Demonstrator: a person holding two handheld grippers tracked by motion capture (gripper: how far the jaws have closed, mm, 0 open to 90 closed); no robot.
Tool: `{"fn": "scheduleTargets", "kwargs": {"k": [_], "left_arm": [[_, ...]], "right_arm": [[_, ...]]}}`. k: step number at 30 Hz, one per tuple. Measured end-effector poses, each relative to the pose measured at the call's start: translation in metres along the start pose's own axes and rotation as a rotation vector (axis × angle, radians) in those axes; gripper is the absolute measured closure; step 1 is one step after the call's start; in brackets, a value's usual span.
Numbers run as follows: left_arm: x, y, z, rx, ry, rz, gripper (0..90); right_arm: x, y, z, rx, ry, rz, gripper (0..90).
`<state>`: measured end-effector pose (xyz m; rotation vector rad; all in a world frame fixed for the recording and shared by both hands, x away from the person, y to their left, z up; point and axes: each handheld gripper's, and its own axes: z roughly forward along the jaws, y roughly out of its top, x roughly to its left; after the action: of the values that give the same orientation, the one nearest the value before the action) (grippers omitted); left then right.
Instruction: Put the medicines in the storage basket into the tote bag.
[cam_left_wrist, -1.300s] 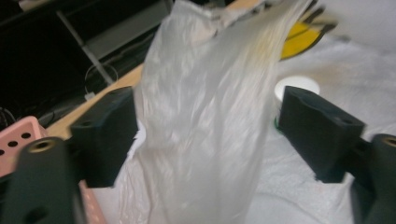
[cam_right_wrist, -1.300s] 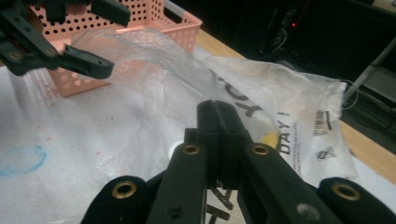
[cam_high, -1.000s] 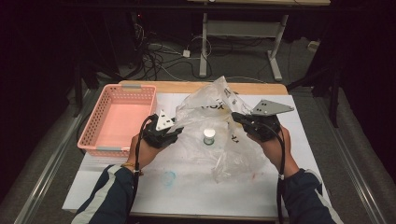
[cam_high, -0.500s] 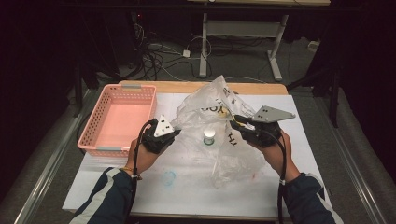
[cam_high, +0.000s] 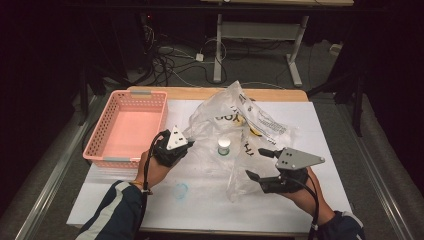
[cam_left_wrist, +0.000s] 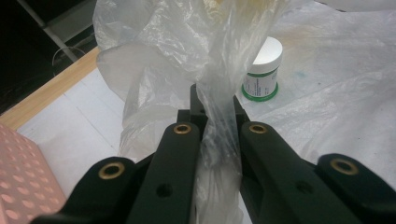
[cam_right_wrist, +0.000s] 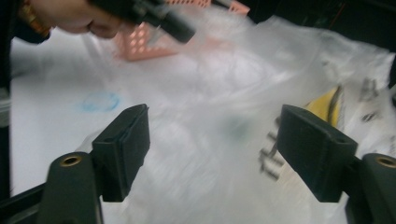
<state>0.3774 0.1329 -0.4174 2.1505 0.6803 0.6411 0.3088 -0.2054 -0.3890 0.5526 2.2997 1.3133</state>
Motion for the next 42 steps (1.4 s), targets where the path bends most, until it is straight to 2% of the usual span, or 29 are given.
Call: {"fn": "scheduleTargets", "kwargs": {"k": [5, 9, 12, 15, 17, 18, 19, 20, 21, 23, 28, 31, 40, 42], "left_arm": [[-0.001, 0.000, 0.002, 0.006, 0.000, 0.006, 86.8], [-0.002, 0.000, 0.003, 0.008, 0.000, 0.012, 86.7], [-0.003, -0.001, 0.004, 0.011, -0.002, 0.017, 86.7], [-0.003, -0.001, 0.006, 0.014, -0.004, 0.018, 86.7], [-0.004, -0.001, 0.007, 0.017, -0.004, 0.020, 86.7], [-0.004, -0.001, 0.007, 0.017, -0.004, 0.020, 86.7], [-0.004, -0.001, 0.007, 0.018, -0.005, 0.022, 86.6], [-0.004, -0.001, 0.008, 0.019, -0.002, 0.024, 86.7], [-0.004, -0.001, 0.008, 0.018, 0.001, 0.025, 86.7], [-0.004, -0.002, 0.008, 0.017, 0.001, 0.023, 86.6], [-0.003, -0.001, 0.005, -0.005, 0.012, 0.022, 86.7], [-0.002, 0.000, 0.001, -0.016, 0.023, 0.024, 86.6], [0.005, 0.006, -0.012, -0.064, 0.068, 0.017, 86.7], [0.006, 0.009, -0.016, -0.078, 0.095, 0.014, 86.7]], "right_arm": [[0.009, -0.017, 0.004, 0.071, 0.015, -0.014, 17.8], [0.011, -0.027, 0.017, 0.164, -0.042, -0.056, 16.0], [0.010, -0.033, 0.023, 0.180, -0.085, -0.099, 16.9], [0.006, -0.039, 0.029, 0.183, -0.101, -0.097, 26.4], [0.003, -0.043, 0.031, 0.181, -0.101, -0.100, 40.1], [0.002, -0.045, 0.032, 0.192, -0.115, -0.104, 41.5], [0.000, -0.045, 0.034, 0.201, -0.127, -0.110, 46.9], [-0.001, -0.046, 0.034, 0.197, -0.125, -0.113, 54.3], [-0.001, -0.047, 0.034, 0.189, -0.125, -0.116, 56.7], [-0.002, -0.046, 0.033, 0.179, -0.131, -0.120, 68.0], [-0.002, -0.042, 0.028, 0.142, -0.135, -0.131, 84.5], [-0.002, -0.038, 0.023, 0.112, -0.146, -0.131, 89.0], [-0.010, -0.023, 0.005, 0.018, -0.184, -0.124, 90.0], [-0.013, -0.019, 0.000, -0.010, -0.195, -0.113, 90.0]]}}
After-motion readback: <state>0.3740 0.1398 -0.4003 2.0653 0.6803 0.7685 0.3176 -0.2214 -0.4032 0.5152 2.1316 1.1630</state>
